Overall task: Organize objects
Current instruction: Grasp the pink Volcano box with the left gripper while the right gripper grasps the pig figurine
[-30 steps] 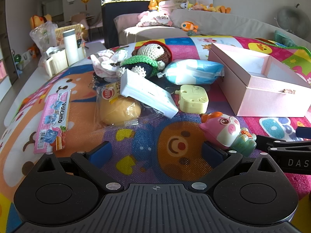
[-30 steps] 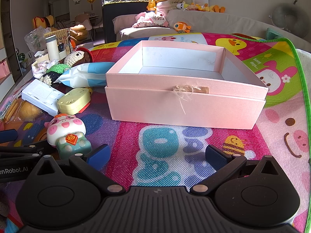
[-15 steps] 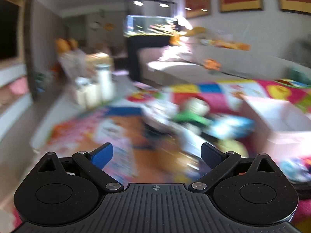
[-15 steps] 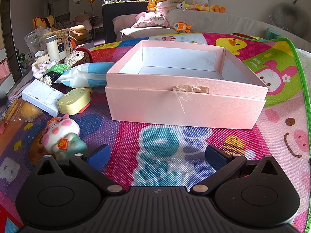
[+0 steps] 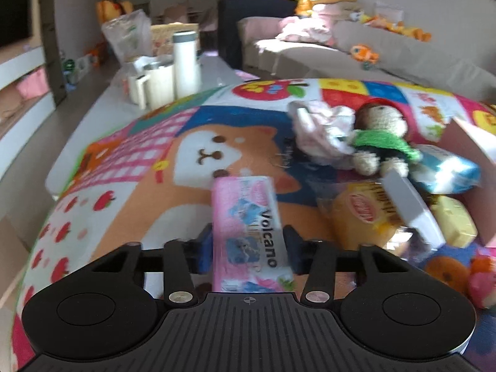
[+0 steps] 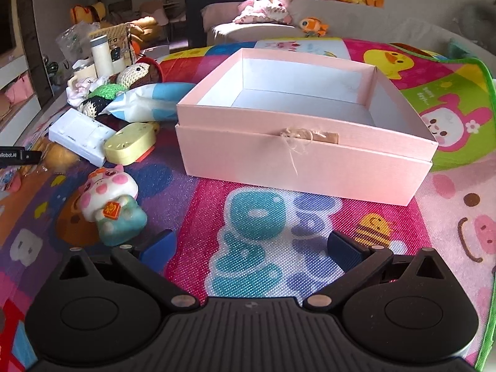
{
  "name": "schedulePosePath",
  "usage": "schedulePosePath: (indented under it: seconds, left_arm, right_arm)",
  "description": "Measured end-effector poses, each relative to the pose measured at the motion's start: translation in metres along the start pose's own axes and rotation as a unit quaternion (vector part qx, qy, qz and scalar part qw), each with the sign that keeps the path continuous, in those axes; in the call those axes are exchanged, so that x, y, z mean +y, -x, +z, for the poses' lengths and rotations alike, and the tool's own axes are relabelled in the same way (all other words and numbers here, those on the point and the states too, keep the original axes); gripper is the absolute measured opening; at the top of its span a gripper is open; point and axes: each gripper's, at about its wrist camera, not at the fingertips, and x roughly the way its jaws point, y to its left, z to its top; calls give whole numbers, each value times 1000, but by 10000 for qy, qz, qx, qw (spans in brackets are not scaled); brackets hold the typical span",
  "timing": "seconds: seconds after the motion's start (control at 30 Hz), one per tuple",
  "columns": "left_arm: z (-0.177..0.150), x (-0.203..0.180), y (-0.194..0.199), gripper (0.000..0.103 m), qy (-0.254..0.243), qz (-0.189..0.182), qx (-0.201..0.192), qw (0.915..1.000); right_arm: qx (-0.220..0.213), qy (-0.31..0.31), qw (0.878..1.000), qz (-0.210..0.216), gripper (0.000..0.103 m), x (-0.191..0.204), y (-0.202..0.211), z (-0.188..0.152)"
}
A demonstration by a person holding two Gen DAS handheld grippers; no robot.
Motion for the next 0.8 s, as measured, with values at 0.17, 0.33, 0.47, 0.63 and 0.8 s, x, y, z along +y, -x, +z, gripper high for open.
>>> schedulePosePath:
  seconds: [0.17, 0.33, 0.47, 0.63, 0.8]
  left_arm:
    - [-22, -19, 27, 49, -271, -898, 55, 9956]
    - [-43, -32, 63, 49, -583, -1499, 14, 9870]
    - [-44, -25, 74, 49, -527, -1512, 32, 9871]
    - [-39, -17, 85, 49, -402, -1487, 3, 9881]
    - [-39, -19, 92, 49, -477, -1471, 6, 9880]
  right_arm:
    - [93, 5, 10000, -24, 103, 1, -1, 3]
    - [163, 160, 9989, 408, 103, -5, 5, 10]
    - [-521, 180, 9901, 1287, 103, -4, 38, 19]
    - [-554, 1123, 9803, 1529, 88, 42, 31, 21]
    - [-343, 1691, 9748, 1413, 63, 81, 8, 19]
